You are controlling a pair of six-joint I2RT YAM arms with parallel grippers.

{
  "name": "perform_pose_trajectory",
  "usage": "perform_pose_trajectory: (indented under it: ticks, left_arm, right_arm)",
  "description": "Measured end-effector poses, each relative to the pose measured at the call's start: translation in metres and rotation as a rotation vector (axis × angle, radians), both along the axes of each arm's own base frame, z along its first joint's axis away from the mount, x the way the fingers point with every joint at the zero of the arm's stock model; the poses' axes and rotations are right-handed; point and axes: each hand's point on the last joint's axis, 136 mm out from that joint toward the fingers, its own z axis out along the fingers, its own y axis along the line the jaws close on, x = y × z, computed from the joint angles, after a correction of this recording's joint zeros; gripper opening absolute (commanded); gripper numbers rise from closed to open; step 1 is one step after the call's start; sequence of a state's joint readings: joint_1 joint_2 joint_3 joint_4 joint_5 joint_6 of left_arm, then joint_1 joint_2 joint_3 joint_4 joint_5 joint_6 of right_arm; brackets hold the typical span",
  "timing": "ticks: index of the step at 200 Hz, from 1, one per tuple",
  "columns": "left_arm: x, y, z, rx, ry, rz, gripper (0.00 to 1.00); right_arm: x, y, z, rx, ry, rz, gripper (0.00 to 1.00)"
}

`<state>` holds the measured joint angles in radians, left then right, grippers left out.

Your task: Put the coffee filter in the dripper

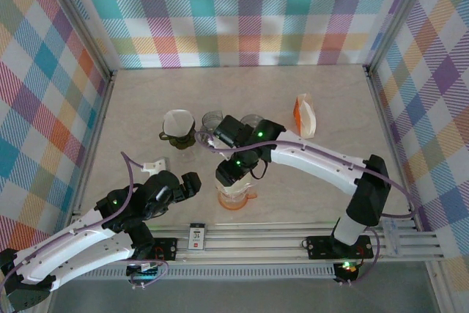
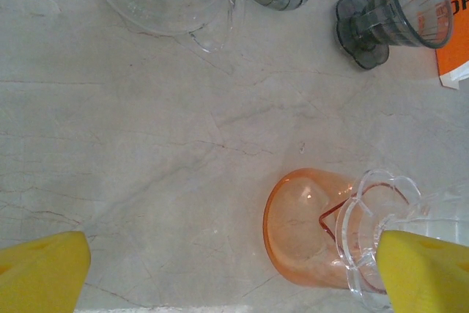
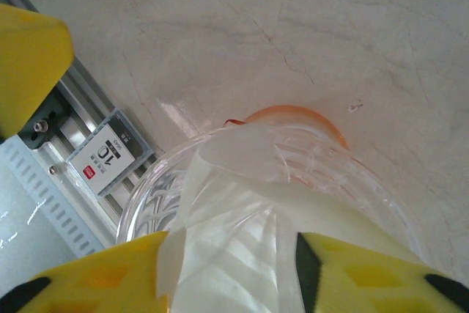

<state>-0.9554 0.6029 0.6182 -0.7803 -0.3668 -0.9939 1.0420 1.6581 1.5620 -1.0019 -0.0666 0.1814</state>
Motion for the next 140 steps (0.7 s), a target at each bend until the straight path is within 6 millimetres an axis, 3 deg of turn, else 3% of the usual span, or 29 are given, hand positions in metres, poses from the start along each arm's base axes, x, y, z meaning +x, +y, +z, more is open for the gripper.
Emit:
perform_pose_trajectory:
  ticks: [39,93,118,140]
  left_arm:
    - [0.000,-0.001,0.004,-0.010,-0.005,-0.002,1.00]
    - [0.005,-0.016,0.027,-0.037,-0.037,-0.054,1.00]
    - [0.012,-0.036,0.040,-0.054,-0.048,-0.107,0.99]
    - [0.017,-0.053,0.046,-0.064,-0.045,-0.151,0.84]
  right_arm:
    - [0.001,-0.004,0.029,0.084,-0.057,-0.024,0.73]
    - [0.009,-0.025,0.046,0.138,-0.142,-0.119,0.78]
    - [0.019,-0.041,0.045,0.143,-0.173,-0.200,0.77]
    - [0.030,-0.053,0.045,0.149,-0.173,-0.256,0.65]
